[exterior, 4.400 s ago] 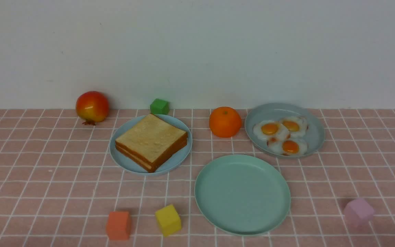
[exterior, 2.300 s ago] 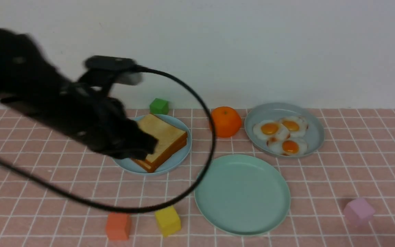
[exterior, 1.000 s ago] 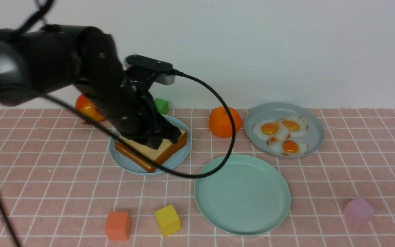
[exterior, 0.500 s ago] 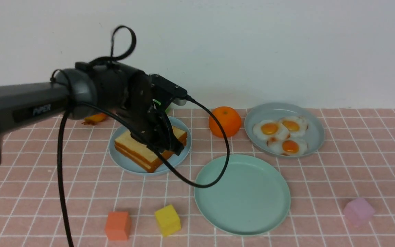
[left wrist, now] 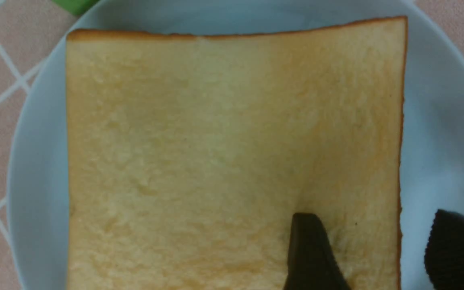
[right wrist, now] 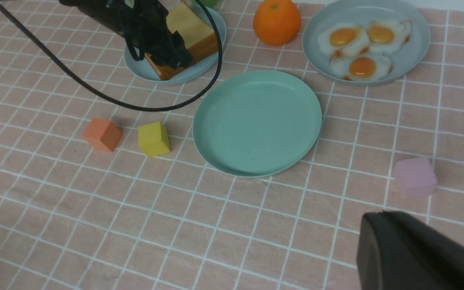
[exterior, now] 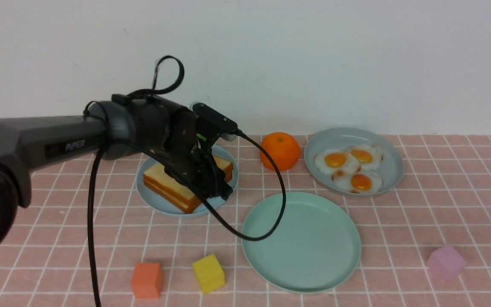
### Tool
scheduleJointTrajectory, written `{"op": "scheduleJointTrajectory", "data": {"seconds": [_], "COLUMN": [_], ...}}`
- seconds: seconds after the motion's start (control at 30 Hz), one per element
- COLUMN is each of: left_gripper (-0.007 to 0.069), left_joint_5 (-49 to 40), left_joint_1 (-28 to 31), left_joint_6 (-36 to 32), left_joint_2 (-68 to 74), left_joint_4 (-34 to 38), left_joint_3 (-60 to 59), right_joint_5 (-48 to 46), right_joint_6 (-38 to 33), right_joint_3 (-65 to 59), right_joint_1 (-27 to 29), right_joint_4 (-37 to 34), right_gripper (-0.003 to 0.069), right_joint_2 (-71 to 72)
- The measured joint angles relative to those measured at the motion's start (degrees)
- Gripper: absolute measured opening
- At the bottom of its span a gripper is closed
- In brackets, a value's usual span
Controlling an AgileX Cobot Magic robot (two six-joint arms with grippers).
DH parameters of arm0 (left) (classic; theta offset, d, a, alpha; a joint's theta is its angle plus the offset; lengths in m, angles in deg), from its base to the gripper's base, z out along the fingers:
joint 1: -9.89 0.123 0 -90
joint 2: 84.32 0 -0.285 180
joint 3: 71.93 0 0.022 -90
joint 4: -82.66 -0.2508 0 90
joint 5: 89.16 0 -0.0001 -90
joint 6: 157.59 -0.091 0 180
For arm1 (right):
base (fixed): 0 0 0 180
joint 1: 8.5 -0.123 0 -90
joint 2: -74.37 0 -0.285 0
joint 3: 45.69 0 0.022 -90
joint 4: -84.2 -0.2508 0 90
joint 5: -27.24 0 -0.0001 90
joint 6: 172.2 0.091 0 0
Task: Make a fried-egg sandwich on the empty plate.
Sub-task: Use the left arm to grab a slice of bread
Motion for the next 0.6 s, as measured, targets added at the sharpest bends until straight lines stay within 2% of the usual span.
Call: {"op": "scheduleJointTrajectory", "data": {"seconds": [0.13,0.2,0.23,0.27,0.33,0.37,0.6], "left_gripper": [0.0368,0.0318,0.0283,0.0205,0.0171,0.0128,0.0091], "left_joint_5": [0.28,0.32,0.32,0.27,0.15,-0.14,-2.91], "left_joint_1": [0.0,0.0,0.0,0.0,0.0,0.0,0.0], "left_joint_6": [0.0,0.0,0.0,0.0,-0.01,-0.05,-0.05], "left_joint_2": [0.59,0.61,0.61,0.61,0.61,0.61,-3.46], "left_joint_4": [-1.23,-1.57,-1.61,-1.75,-1.8,-1.8,-1.63], "left_joint_3": [0.31,0.31,0.31,0.31,0.31,0.31,-0.15], "right_joint_5": [-0.05,-0.05,-0.05,-0.05,-0.05,-0.17,-0.23], "right_joint_6": [-1.11,-1.3,-1.3,-1.36,-1.42,-1.42,-1.44], "right_joint_3": [0.0,0.0,0.0,0.0,0.0,0.0,0.0], "right_joint_1": [0.0,0.0,0.0,0.0,0.0,0.0,0.0], "right_joint_4": [0.0,0.0,0.0,0.0,0.0,0.0,0.0], "right_gripper": [0.0036,0.0038,0.0039,0.0041,0.004,0.0041,0.0048], "right_joint_2": [0.0,0.0,0.0,0.0,0.0,0.0,0.0]}}
